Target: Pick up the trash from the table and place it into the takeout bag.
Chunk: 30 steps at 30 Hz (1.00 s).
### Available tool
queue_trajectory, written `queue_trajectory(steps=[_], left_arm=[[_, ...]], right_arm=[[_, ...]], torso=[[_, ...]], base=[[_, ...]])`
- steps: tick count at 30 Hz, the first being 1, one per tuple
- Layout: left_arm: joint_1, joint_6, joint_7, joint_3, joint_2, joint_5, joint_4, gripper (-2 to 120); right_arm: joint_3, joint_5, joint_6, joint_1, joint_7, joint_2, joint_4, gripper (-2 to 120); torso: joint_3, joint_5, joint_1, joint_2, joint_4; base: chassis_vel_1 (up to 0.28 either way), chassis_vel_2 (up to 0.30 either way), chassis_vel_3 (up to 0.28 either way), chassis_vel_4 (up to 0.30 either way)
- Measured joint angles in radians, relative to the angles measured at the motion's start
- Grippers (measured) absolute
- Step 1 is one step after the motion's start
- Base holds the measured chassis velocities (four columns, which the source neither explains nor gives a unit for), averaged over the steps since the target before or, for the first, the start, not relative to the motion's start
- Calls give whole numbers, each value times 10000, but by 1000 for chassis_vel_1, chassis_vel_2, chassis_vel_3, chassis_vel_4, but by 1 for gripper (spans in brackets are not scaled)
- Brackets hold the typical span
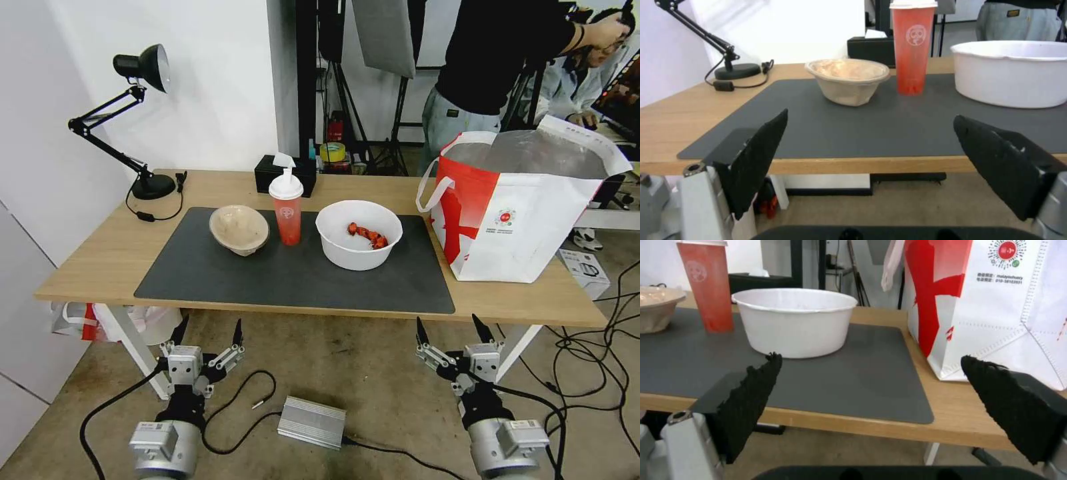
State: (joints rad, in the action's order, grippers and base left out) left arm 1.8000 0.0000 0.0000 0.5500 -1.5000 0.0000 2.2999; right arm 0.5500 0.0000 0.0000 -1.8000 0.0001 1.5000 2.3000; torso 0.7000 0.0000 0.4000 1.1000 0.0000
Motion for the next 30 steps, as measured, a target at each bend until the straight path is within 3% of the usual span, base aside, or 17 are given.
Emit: queue_trajectory(steps=[20, 25, 30], left_arm=[[0, 0, 0, 0, 0, 0, 0, 100], [3, 29, -93, -25, 39, -42, 12, 100], [48, 406, -1238, -321, 553, -656, 449, 100]], right_arm=[[-23, 84, -43, 19, 55, -138, 6, 100], [-251, 986, -564, 243, 751, -1387, 304, 100], [-525, 2041, -1180, 508, 1570, -2842, 650, 100]], torso=[[0, 3, 0, 0, -1], [0, 2, 0, 0, 0], [0, 1, 0, 0, 0]], base=[[0, 0, 0, 0], [0, 0, 0, 0], [0, 0, 0, 0]])
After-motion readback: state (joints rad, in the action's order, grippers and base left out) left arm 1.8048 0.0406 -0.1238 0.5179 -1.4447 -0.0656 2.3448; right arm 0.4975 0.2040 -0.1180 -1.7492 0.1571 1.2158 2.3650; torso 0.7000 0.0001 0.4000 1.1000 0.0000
